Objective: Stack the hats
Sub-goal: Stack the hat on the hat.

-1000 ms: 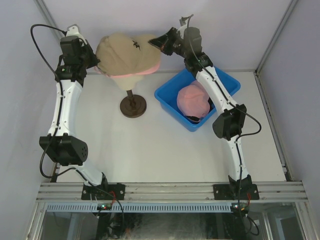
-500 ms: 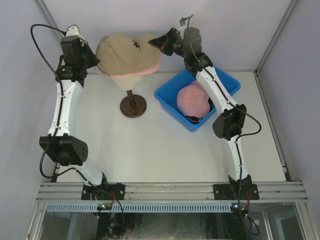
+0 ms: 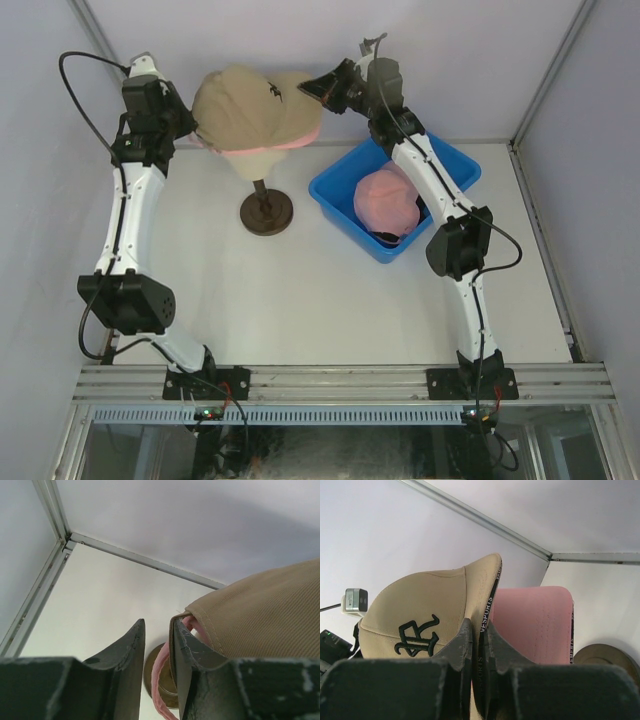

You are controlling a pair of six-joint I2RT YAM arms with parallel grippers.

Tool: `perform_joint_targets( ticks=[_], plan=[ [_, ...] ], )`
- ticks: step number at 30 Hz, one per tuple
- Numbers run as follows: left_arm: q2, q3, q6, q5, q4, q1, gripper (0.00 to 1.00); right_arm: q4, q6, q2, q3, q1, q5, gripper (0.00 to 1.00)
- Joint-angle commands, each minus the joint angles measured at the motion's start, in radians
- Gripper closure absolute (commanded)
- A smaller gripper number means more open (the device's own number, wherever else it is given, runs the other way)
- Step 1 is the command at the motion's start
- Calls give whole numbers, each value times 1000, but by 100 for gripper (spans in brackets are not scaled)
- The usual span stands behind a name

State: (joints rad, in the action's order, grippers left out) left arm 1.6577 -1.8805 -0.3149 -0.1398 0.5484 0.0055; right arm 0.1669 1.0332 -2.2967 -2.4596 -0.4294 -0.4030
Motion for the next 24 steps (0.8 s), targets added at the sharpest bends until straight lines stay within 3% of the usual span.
perform_joint_targets(
  ticks=[1,15,22,23,24],
  plan=[
    [-35,44,-4,-41,28,9,67,84,-94,8,41,5,35,100],
    [-59,81,-37,-6,-7,28,68,48,-94,83,147,24,34,100],
    [-64,96,-49,6,-20,41,85,-9,-94,121,224,55,-2,100],
    [-65,99,-50,6,-23,41,86,-9,-135,120,223,55,-7,36],
    [-66,100,-52,5,-24,42,87,-12,-140,119,222,56,-14,12]
  ],
)
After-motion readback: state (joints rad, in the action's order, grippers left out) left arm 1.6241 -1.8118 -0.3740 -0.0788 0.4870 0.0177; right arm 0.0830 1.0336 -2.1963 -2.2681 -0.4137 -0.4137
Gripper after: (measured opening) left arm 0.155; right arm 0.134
